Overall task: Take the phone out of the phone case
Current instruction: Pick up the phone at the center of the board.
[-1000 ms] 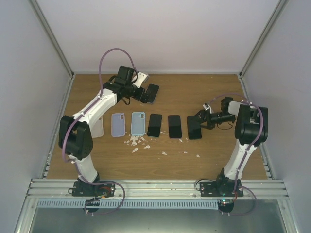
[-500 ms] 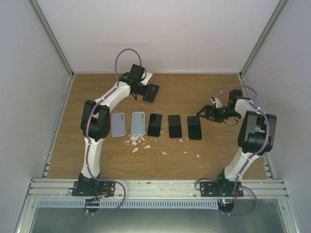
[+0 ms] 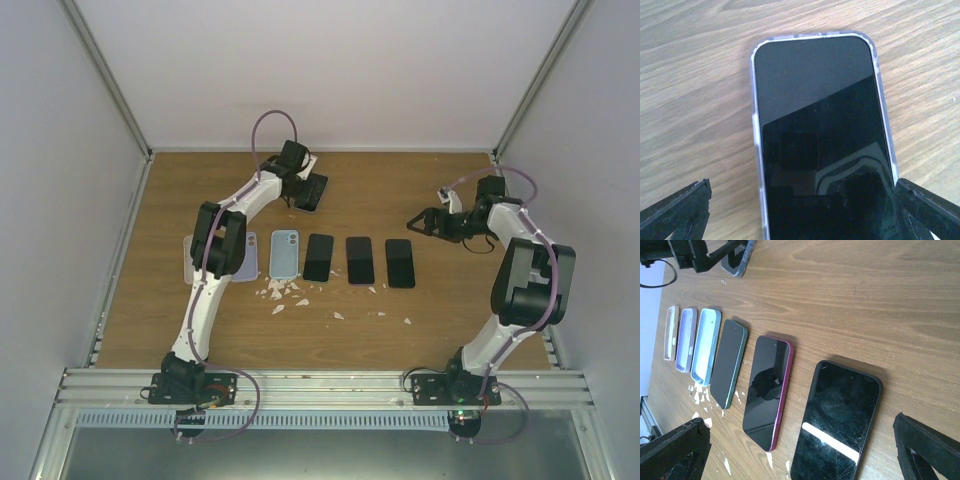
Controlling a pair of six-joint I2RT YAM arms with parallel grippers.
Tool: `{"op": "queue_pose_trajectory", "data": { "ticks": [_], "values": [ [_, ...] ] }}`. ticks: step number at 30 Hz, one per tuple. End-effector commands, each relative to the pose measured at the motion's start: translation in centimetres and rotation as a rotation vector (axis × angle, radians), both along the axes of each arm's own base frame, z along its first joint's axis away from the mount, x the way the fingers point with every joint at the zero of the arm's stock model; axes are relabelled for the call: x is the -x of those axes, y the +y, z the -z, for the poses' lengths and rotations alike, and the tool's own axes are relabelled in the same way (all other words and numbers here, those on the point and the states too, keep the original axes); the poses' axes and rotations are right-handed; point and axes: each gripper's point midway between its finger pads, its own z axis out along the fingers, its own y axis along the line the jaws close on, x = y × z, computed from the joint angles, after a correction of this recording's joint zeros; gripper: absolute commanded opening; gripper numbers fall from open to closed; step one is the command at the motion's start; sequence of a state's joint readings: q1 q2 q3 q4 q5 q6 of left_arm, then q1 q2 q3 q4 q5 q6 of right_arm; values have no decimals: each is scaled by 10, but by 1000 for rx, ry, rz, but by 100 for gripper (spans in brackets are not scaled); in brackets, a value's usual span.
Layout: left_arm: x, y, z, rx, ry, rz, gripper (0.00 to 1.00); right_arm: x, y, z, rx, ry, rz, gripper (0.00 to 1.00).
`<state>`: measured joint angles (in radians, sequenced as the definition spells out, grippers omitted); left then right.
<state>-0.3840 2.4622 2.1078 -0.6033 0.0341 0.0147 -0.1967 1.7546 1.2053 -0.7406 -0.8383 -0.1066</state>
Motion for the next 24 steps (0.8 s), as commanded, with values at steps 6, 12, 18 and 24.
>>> {"op": "queue_pose_trajectory", "data": {
  "ticks": [6, 12, 18, 24],
  "values": [
    [-19, -38, 2, 93, -64, 9, 99, -12, -2, -30, -15, -97, 11, 99],
    [-24, -46, 23, 95, -38, 11, 99, -13, -1, -35, -22, -108, 11, 100],
    [-4, -54, 46, 15, 24, 152, 98, -17, -1, -42, -20, -125, 13, 100],
    [46, -75, 40, 7, 72, 441, 80, -23, -4, -49, -14, -142, 22, 100]
  ]
}}
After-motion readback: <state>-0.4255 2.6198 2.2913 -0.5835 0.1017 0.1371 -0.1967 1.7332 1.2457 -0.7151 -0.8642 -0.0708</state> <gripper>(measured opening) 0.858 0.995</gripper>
